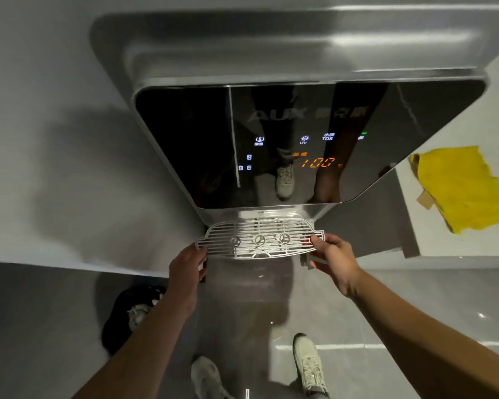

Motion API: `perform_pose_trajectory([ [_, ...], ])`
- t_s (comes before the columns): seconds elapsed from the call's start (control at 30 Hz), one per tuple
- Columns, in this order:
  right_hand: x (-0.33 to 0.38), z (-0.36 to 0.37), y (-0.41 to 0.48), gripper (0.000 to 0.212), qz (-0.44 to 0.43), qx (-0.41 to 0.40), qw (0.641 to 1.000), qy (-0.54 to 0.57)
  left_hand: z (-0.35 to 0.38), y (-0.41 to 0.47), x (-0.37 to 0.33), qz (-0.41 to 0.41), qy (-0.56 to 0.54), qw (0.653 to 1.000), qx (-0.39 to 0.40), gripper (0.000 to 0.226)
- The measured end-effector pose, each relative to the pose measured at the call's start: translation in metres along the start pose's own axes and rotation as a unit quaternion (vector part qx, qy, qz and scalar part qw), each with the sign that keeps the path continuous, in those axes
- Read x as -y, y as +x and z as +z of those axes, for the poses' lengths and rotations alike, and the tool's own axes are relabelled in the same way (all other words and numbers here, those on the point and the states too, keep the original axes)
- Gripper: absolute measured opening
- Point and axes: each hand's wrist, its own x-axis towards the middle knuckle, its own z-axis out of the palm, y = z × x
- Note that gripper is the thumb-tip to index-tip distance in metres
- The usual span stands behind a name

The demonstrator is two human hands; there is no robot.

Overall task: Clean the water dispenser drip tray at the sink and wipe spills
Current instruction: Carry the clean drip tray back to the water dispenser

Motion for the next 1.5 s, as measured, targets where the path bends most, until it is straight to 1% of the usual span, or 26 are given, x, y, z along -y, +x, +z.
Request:
perform_pose_trajectory([
  [0.17, -0.011, 0.005, 0.034, 0.012, -0.003, -0.024, 1.0, -0.019, 0.017, 0.036, 0.016, -0.01, 0.0, 1.0, -0.025, 0.014],
  [0.3, -0.017, 0.007, 0.047, 0.022, -0.003, -0.034, 0.999, -0.028, 0.022, 0.05, 0.028, -0.01, 0.024, 0.999, -0.023, 0.014],
  [0.5, -0.013, 0.009, 0.055, 0.02, -0.023, -0.021, 0.998, -0.052, 0.03, 0.058, 0.022, 0.013, 0.028, 0.999, -0.018, 0.017],
  [0.73, -0.011, 0.006, 0.063, 0.018, -0.046, -0.012, 0.992, -0.114, 0.03, 0.057, 0.023, 0.015, 0.033, 0.999, -0.022, 0.019],
  [0.8, -0.01, 0.006, 0.065, 0.021, -0.049, -0.012, 0.991, -0.123, 0.03, 0.058, 0.024, 0.012, 0.027, 0.999, -0.022, 0.02],
  [0.87, -0.008, 0.007, 0.068, 0.025, -0.053, -0.014, 0.991, -0.126, 0.032, 0.059, 0.023, 0.012, 0.022, 0.999, -0.025, 0.02],
  [1.17, -0.008, 0.007, 0.07, 0.026, -0.04, -0.011, 0.993, -0.115, 0.035, 0.06, 0.019, 0.028, 0.06, 0.998, -0.015, 0.021],
  [1.27, -0.003, 0.007, 0.062, 0.04, -0.023, -0.015, 0.987, -0.158, 0.036, 0.057, 0.012, 0.018, 0.091, 0.995, -0.024, 0.014],
  [1.37, 0.004, 0.002, 0.036, 0.053, -0.023, -0.049, 0.975, -0.217, 0.038, 0.039, -0.003, 0.026, 0.135, 0.989, -0.058, 0.016],
  [1.4, 0.005, -0.001, 0.023, 0.054, -0.037, -0.052, 0.967, -0.247, 0.038, 0.027, -0.009, 0.029, 0.15, 0.986, -0.069, 0.021],
  [1.43, 0.006, -0.005, 0.008, 0.053, -0.053, -0.045, 0.959, -0.276, 0.038, 0.014, -0.014, 0.033, 0.165, 0.983, -0.074, 0.021],
  [1.5, 0.007, -0.02, -0.028, 0.044, -0.094, -0.018, 0.943, -0.319, 0.04, -0.018, -0.024, 0.042, 0.183, 0.981, -0.051, 0.011],
])
